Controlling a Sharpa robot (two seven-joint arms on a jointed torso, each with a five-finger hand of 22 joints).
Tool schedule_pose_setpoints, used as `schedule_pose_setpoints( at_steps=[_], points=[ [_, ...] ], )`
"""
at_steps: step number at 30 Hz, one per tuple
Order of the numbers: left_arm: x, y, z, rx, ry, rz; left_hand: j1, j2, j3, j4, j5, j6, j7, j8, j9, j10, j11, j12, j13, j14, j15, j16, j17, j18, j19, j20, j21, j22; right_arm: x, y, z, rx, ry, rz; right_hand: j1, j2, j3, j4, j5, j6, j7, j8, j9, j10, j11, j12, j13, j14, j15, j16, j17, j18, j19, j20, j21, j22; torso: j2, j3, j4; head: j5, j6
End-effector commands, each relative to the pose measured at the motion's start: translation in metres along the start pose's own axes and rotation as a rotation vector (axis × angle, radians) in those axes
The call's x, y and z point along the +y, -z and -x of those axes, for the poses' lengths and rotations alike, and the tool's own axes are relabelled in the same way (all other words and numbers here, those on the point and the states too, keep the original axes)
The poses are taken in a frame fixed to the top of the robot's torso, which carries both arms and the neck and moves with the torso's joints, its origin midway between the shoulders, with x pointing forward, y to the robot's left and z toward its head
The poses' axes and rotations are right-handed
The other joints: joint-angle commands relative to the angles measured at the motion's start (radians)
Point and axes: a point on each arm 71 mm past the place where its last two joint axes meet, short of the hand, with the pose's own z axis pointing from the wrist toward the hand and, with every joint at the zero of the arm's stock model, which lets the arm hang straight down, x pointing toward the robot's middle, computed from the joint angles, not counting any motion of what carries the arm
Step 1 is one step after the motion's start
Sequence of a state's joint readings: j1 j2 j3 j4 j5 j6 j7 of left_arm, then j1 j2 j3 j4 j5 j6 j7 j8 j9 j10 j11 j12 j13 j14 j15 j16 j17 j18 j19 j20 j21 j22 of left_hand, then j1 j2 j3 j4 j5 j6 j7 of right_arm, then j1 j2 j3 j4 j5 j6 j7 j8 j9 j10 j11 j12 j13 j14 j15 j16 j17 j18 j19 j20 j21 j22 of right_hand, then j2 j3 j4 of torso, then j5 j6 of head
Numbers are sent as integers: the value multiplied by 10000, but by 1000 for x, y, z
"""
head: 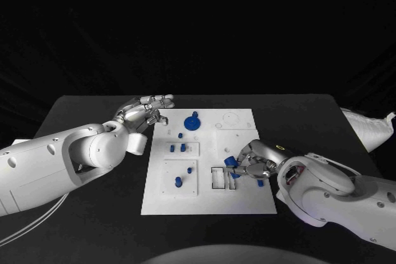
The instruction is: Assemble the parts on the task board
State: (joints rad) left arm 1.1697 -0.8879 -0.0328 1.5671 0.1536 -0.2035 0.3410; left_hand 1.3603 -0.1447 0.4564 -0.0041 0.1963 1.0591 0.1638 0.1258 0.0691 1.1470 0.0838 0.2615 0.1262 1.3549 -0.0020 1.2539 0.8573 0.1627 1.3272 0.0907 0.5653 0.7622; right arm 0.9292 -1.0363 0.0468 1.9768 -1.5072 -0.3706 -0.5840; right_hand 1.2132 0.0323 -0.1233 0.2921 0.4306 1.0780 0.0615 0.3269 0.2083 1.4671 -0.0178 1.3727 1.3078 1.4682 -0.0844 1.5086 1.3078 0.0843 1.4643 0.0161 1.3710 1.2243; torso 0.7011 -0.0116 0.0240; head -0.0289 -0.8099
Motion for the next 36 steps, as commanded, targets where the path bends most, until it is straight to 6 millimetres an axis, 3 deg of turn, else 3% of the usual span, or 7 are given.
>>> schedule_pose_setpoints(
  at_steps=[1,10,26,28,29,33,36],
  points=[
    [0,0,-4,253,57,-50,19,80,-1,-62,36,-41,2,44,-4,-47,7,30,11,-53,-3,-28,-9,179,-53,19,-34,-9,4,-3,-11,1029,-81,-168,-144,161,-135,2,-32,35,-76,113,458,153,-54,-29,754,814,-69,45,1446,-162,146,-47,31,27,5,-1,-3,8,-19],
    [0,-1,-5,280,65,-49,19,80,-1,-62,36,-41,2,44,-4,-47,7,30,11,-53,-3,-28,-9,179,-53,19,-34,-9,16,-8,-20,1608,-5,37,-517,287,-391,-5,-189,266,-197,315,678,173,-152,-77,770,816,-139,55,1466,-161,145,-97,41,51,-2,-7,1,31,-32],
    [0,-1,-5,301,72,-64,-46,85,-37,-44,15,-53,12,62,-3,-90,19,83,21,-58,8,-19,-13,176,-58,28,-43,-14,22,-13,-23,1505,216,207,-692,326,-530,-5,-329,298,-233,372,777,141,-188,-224,664,815,-171,54,1464,-160,140,-129,33,43,13,-10,12,46,-80],
    [0,-1,-5,298,71,-63,-46,85,-37,-44,15,-53,12,62,-3,-90,19,83,21,-58,8,-19,-13,176,-58,28,-43,-14,22,-14,-22,1430,230,225,-943,352,-714,-22,-967,268,-238,389,848,135,-194,-277,642,809,-180,39,1436,-154,124,-144,4,4,12,-13,18,43,-75],
    [0,-1,-5,297,70,-63,-46,85,-37,-44,15,-53,12,62,-3,-90,19,83,21,-58,8,-19,-13,176,-58,28,-43,-14,22,-14,-22,1395,248,232,-1135,377,-857,-38,-1482,240,-246,395,895,118,-178,-335,611,803,-182,25,1413,-148,112,-149,-17,-24,9,-15,17,46,-77],
    [0,-1,-5,294,69,-61,-46,85,-37,-44,15,-53,12,62,-3,-90,19,83,21,-58,8,-19,-13,176,-58,28,-43,-14,22,-16,-21,1241,435,279,-1673,265,-1341,-4,-3065,116,-196,385,1017,18,-156,-603,440,780,-154,-33,1312,-122,56,-129,-124,-169,12,-10,22,58,-75],
    [0,-1,-5,291,68,-59,-58,85,-47,-42,7,-59,11,66,-3,-104,20,96,22,-62,10,-20,-23,176,-58,30,-46,-16,22,-16,-20,1070,684,336,-1947,206,-1540,2,-3570,41,-171,374,1094,-44,-132,-774,335,766,-133,-74,1244,-103,21,-109,-194,-264,15,-8,15,56,-79]
  ],
)
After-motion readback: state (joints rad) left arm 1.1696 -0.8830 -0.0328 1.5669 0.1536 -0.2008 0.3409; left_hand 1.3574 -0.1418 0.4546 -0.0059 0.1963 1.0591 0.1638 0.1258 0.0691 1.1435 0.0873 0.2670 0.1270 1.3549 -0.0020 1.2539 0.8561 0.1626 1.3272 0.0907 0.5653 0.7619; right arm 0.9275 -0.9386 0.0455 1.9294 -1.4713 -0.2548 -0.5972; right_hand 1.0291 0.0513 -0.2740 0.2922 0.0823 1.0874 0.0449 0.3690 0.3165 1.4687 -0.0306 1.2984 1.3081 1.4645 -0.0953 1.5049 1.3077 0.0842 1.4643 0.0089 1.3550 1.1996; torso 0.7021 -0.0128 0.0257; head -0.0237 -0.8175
